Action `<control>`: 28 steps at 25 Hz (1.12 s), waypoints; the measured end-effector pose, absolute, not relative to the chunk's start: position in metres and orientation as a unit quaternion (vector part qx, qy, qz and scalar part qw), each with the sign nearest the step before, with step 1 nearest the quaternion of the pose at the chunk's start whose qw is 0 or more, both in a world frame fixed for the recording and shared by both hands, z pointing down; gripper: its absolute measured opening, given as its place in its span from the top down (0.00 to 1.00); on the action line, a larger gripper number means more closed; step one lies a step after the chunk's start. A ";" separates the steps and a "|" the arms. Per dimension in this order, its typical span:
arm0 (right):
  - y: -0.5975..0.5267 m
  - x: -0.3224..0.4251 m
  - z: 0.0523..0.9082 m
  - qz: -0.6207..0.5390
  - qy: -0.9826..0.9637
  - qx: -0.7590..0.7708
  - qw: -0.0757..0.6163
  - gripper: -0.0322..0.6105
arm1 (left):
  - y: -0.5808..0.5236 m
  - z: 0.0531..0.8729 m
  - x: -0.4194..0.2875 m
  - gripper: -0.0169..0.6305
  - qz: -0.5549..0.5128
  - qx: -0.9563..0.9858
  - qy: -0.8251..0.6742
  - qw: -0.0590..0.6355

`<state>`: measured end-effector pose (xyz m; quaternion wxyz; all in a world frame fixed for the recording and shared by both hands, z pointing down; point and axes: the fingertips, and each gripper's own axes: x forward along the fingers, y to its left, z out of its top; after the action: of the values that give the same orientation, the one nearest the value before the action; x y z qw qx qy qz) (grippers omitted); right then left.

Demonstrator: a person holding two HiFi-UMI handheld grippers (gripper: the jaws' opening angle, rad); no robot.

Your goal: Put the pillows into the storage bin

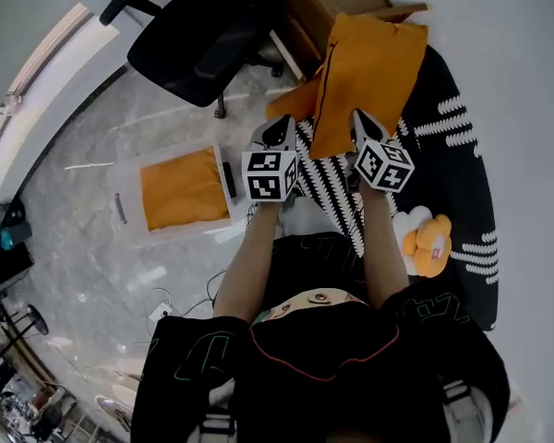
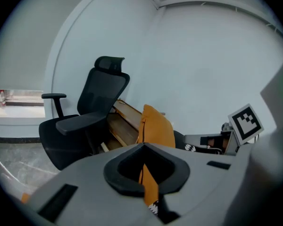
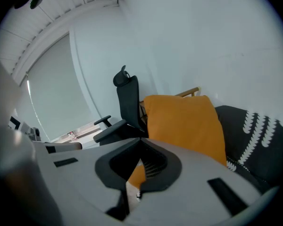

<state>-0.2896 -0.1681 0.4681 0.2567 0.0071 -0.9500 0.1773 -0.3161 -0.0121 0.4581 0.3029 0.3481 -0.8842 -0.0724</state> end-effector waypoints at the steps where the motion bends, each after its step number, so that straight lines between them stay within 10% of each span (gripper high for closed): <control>1: -0.182 -0.290 0.471 0.182 -0.949 0.014 0.256 0.95 | -0.026 0.460 -0.318 0.98 -0.068 0.355 -0.881 0.306; 15: -0.350 -0.286 0.524 0.223 -0.936 0.071 0.263 0.95 | -0.169 0.508 -0.341 0.96 -0.006 0.379 -0.854 0.356; 24: -0.425 -0.306 0.578 0.201 -0.935 0.036 0.289 0.94 | -0.201 0.561 -0.356 0.66 0.041 0.347 -0.837 0.421; 28: -0.446 -0.326 0.614 0.213 -0.932 -0.006 0.293 0.74 | -0.212 0.592 -0.362 0.50 0.079 0.335 -0.826 0.446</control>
<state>-0.3257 -0.4464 0.6144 0.2928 -0.0062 -0.9322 0.2128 -0.3620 -0.2119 0.5924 0.4463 0.3352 -0.8259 0.0792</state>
